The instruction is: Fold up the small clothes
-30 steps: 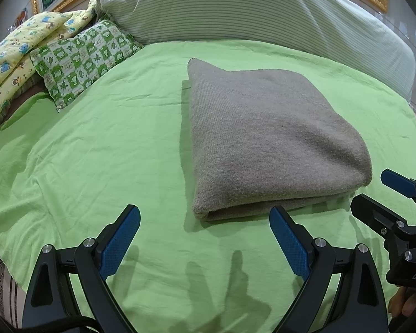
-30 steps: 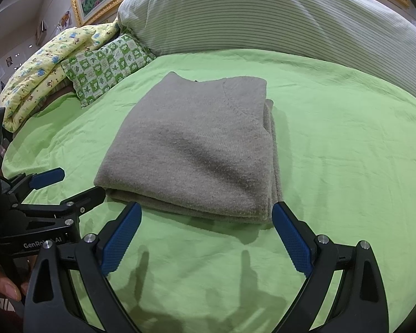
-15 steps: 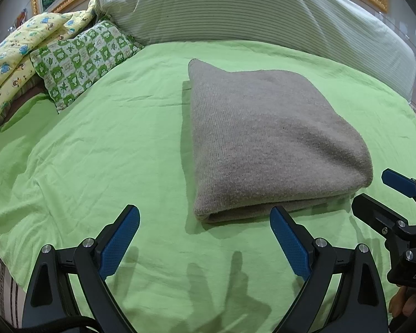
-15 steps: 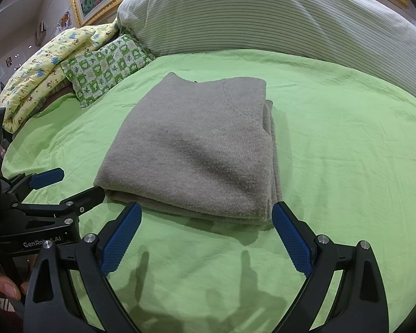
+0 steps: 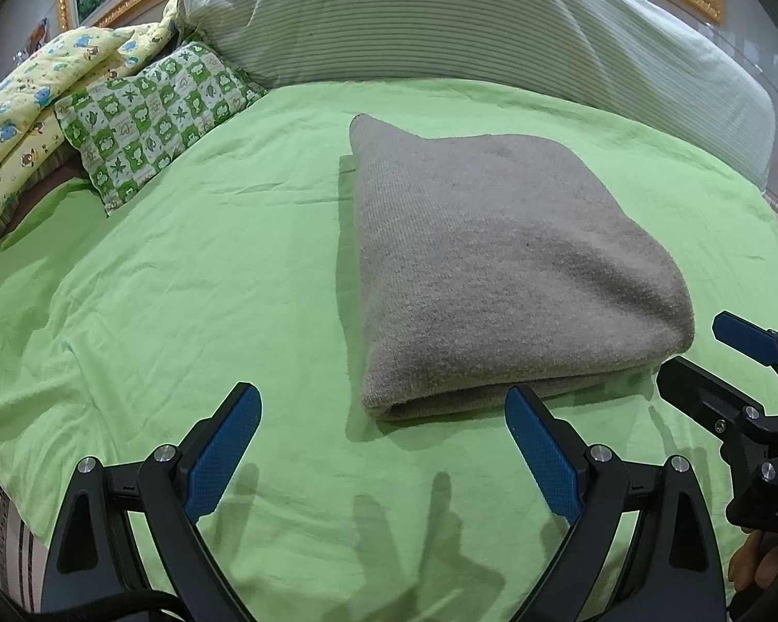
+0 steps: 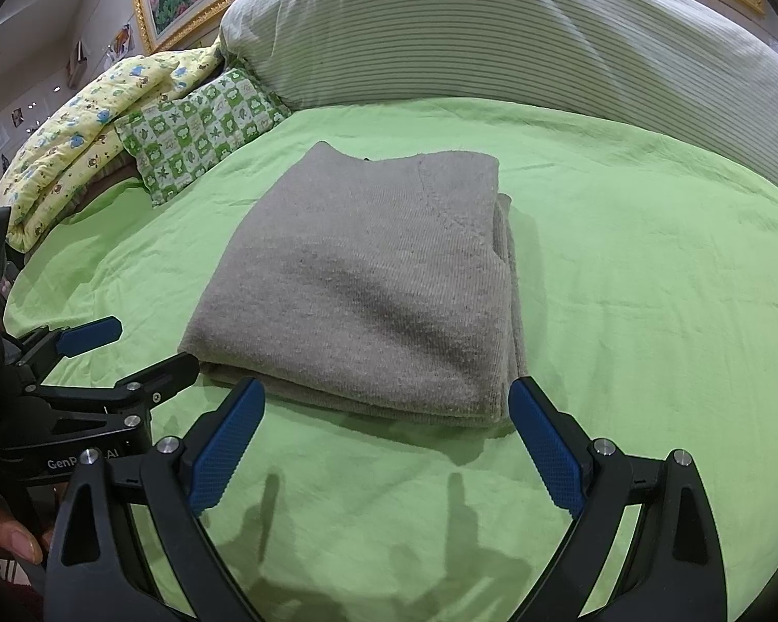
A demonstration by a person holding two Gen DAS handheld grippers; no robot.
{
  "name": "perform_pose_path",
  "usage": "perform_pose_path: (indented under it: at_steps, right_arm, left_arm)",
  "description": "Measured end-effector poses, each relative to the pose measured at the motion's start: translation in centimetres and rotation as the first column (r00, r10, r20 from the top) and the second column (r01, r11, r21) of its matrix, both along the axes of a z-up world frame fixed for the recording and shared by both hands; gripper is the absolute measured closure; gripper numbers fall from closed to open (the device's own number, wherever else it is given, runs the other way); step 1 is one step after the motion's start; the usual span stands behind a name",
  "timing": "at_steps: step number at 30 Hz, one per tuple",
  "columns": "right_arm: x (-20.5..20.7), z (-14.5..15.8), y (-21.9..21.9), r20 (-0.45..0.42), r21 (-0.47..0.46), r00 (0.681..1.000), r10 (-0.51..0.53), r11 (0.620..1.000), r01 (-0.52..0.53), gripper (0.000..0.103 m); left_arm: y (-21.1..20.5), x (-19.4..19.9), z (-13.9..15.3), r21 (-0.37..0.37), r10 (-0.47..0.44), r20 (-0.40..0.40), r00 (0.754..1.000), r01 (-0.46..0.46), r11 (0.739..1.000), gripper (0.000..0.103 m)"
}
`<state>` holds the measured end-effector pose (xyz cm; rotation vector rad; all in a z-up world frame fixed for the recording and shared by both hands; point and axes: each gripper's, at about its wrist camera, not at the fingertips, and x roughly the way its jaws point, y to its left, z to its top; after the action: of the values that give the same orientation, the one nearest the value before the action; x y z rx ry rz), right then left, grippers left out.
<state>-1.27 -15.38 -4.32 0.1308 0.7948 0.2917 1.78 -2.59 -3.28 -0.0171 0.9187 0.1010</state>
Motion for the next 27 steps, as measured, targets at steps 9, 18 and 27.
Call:
perform_pose_path:
  at_steps: [9,18,27]
  right_arm:
    - [-0.03,-0.04,0.0,0.001,0.001,1.0,0.0,1.0,0.0,0.008]
    - [0.33,0.25,-0.29,0.005,0.004,1.0,0.0,1.0,0.0,0.008]
    - [0.56,0.88,-0.53,0.014,0.012,1.0,-0.013,1.0,0.012,0.008]
  left_arm:
    - [0.01,0.2,0.06,-0.002,-0.007,0.0,1.0,0.007,1.0,0.007]
    - [-0.13,0.32,0.09,-0.002,-0.011,-0.001,1.0,0.011,1.0,0.007]
    - [-0.02,0.37,0.64,-0.005,-0.02,0.018,1.0,0.021,1.0,0.007]
